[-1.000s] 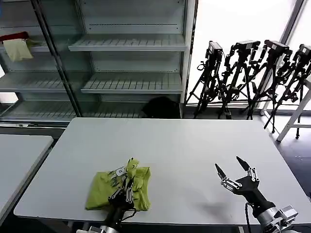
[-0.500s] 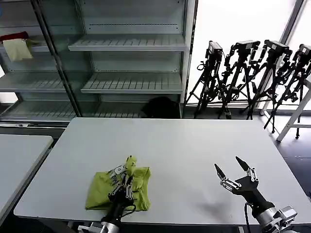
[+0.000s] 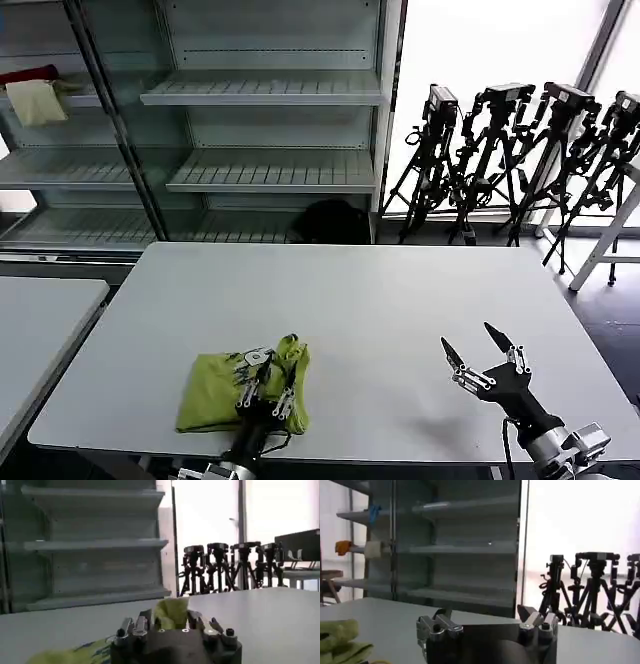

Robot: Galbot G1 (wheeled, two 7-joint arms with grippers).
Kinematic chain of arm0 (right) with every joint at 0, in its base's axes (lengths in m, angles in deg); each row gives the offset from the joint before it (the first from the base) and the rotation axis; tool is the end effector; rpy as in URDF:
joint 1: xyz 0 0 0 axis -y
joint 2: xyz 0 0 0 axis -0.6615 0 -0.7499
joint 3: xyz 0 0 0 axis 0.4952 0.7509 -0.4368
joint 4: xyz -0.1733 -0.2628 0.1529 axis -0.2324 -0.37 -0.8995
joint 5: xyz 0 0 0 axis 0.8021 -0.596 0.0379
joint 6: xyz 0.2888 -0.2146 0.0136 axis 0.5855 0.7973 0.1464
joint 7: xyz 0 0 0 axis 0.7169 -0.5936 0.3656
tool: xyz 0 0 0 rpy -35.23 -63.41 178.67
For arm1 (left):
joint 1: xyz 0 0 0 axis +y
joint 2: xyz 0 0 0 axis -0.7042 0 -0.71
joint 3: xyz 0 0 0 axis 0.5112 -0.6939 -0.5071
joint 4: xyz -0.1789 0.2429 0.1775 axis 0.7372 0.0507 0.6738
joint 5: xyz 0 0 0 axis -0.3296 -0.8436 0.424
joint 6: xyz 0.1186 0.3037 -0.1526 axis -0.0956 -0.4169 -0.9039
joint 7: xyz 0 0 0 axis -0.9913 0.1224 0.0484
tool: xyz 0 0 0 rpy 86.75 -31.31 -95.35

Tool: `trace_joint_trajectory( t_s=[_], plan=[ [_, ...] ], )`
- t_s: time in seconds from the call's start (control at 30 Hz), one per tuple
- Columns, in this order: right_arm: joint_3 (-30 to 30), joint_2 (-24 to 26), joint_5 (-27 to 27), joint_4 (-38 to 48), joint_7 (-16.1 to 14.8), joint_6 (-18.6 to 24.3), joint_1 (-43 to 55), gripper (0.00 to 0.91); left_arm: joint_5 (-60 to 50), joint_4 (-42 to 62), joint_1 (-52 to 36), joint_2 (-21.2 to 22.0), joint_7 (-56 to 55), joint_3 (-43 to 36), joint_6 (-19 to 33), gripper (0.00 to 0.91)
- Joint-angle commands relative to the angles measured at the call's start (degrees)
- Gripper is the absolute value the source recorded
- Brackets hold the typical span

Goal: Fold and organize the clothes.

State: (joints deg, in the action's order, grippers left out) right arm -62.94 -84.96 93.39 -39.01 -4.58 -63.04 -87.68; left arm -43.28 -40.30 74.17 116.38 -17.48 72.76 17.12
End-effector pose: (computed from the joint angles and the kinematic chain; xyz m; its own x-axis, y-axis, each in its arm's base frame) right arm 0.1811 -0.1280 -0.2403 -0.9486 -0.3160 0.0157 -0.3164 0.9478 -0.0398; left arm 0.1582 -0.0481 -0.3224 -0.9584 0.2837 0.0295 0.2851 0.9561 0.0674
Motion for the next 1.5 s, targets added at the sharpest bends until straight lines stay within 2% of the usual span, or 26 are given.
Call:
trace_joint_trajectory(
  t_s=[0.03,0.17,0.3,0.4,0.53,0.63,0.8,0.93,1.07,1.5],
  plan=[
    [0.0,-0.1,0.0,-0.1,0.0,-0.1,0.1,0.907,-4.5,-8.6,0.7,-0.5,-1.8,-6.1,-3.6,0.907],
    [0.3,-0.3,-0.3,-0.2,0.2,-0.3,0.3,0.907,-4.8,-15.1,2.3,-1.5,-2.7,-9.1,-7.0,0.907],
    [0.0,-0.2,-0.3,-0.3,0.2,-0.3,0.2,0.907,-1.2,-22.9,5.2,-3.7,-4.2,-6.6,-11.5,0.907],
    [-0.3,0.2,-0.1,-0.2,0.2,-0.1,-0.1,0.907,1.1,-24.3,6.4,-7.1,-7.1,2.4,-15.2,0.907],
    [0.0,0.2,0.0,0.1,0.3,-0.2,0.5,0.907,17.8,-18.5,8.1,-9.5,-7.3,20.9,-19.5,0.907],
    [0.2,0.2,-0.1,0.2,0.3,-0.3,0.6,0.907,23.2,-14.0,7.8,-9.1,-9.0,25.2,-21.0,0.907],
    [-0.3,0.3,-0.1,-0.2,0.3,-0.5,0.4,0.907,25.3,-6.7,5.8,-6.2,-9.5,24.8,-21.4,0.907],
    [-0.7,0.3,-0.1,-0.3,0.3,-0.5,-0.2,0.907,29.4,-5.6,4.2,-3.9,-9.7,24.8,-23.4,0.907],
    [-0.6,0.1,-0.4,-0.2,0.2,-0.4,-0.2,0.907,28.4,-4.6,4.0,-2.2,-9.5,22.7,-23.3,0.907],
    [0.1,0.1,-0.6,0.3,0.1,-0.4,0.5,0.907,30.7,-6.7,5.9,-1.3,-8.2,21.9,-23.4,0.907]
  ],
)
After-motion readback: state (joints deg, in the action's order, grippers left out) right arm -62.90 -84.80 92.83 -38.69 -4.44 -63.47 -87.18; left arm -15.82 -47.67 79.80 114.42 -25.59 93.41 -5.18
